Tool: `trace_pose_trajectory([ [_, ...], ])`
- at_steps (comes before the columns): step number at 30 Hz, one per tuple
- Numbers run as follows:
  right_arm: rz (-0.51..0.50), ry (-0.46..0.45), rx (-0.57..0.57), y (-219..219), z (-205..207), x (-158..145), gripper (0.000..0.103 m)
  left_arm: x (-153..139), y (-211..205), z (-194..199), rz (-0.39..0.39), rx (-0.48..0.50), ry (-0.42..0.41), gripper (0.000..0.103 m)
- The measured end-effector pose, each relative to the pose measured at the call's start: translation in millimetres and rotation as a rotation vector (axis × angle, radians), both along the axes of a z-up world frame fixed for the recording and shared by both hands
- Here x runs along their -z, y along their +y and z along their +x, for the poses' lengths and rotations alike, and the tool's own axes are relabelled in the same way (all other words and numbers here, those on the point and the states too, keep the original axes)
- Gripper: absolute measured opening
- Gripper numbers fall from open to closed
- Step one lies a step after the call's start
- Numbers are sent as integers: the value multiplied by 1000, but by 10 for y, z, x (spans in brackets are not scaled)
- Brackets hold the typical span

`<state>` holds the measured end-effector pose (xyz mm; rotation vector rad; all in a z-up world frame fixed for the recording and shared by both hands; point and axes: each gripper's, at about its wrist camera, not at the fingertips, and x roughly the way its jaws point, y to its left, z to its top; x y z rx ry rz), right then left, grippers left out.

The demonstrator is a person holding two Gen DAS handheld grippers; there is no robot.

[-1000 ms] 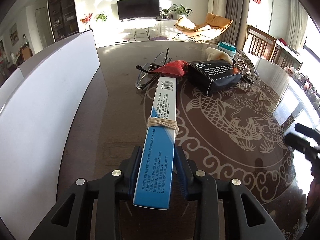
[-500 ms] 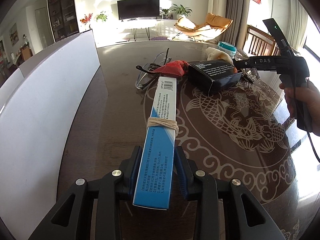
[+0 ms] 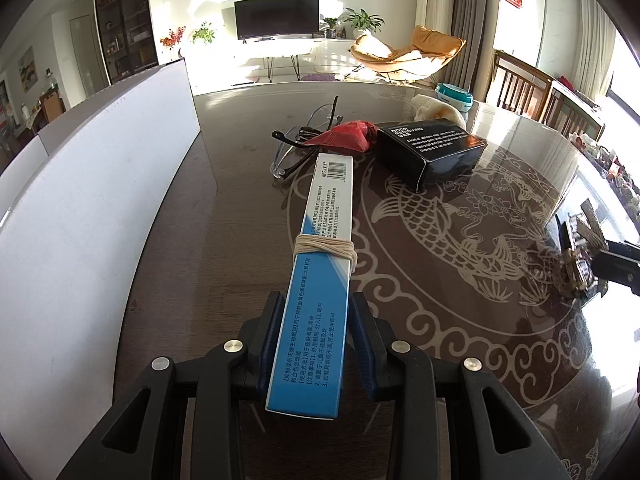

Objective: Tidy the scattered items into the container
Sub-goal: 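Grasp the glittery bow hair clip with the right tool while the left tool holds the box, then carry the ointment box and bow clip into the container and open both tools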

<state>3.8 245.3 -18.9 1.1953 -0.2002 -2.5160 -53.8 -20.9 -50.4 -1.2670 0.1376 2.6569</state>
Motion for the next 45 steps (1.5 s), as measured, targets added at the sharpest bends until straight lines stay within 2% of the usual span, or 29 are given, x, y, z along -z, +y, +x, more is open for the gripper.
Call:
trace_pose_trajectory([
  [1,18,14,15,-4,92,-2,86,0,-1,0,0,0,0,33],
  [2,46,32,38,-8,177,-2,103,-1,-1,1,1,0,0,34],
  [5,108,58,55,-19,309,54,103,-3,8,9,-3,0,0,34],
  [9,218,18,91,-52,230,232,103,-1,7,-8,-7,-5,1,37],
  [10,228,-2,98,-52,191,263,103,2,2,-14,-3,-4,-2,47],
  [11,227,-13,103,-31,173,277,103,16,8,-29,-3,1,-12,72],
  [12,229,-20,106,-16,158,291,103,41,23,-52,-11,4,-28,86],
  [13,238,-35,110,-19,134,315,103,55,32,-62,-17,7,-36,93],
  [17,301,-47,147,-46,149,361,103,50,42,-58,-15,9,-38,93],
  [24,297,-49,153,-24,158,373,103,39,97,-255,-21,60,-58,98],
  [25,297,-49,153,-24,157,372,103,31,95,-304,-21,56,-58,95],
  [26,297,-49,153,-24,157,373,103,5,91,-325,-17,50,-43,71],
  [27,297,-49,153,-24,157,373,103,-26,94,-329,-15,49,-29,57],
  [28,297,-49,152,-24,157,373,103,-52,105,-324,-13,55,-26,24],
  [32,297,-49,152,-24,157,373,103,-49,183,-91,-15,90,-19,25],
  [37,297,-49,152,-24,156,374,103,-36,222,322,-33,31,9,27],
  [39,297,-49,153,-23,156,375,103,-36,223,330,-36,20,9,28],
  [41,297,-49,153,-24,156,375,103,-36,187,310,-29,2,5,37],
  [43,297,-49,153,-23,156,375,103,-32,134,298,-12,-12,-1,41],
  [45,297,-49,153,-23,156,375,103,-21,128,306,-14,-12,-1,42],
])
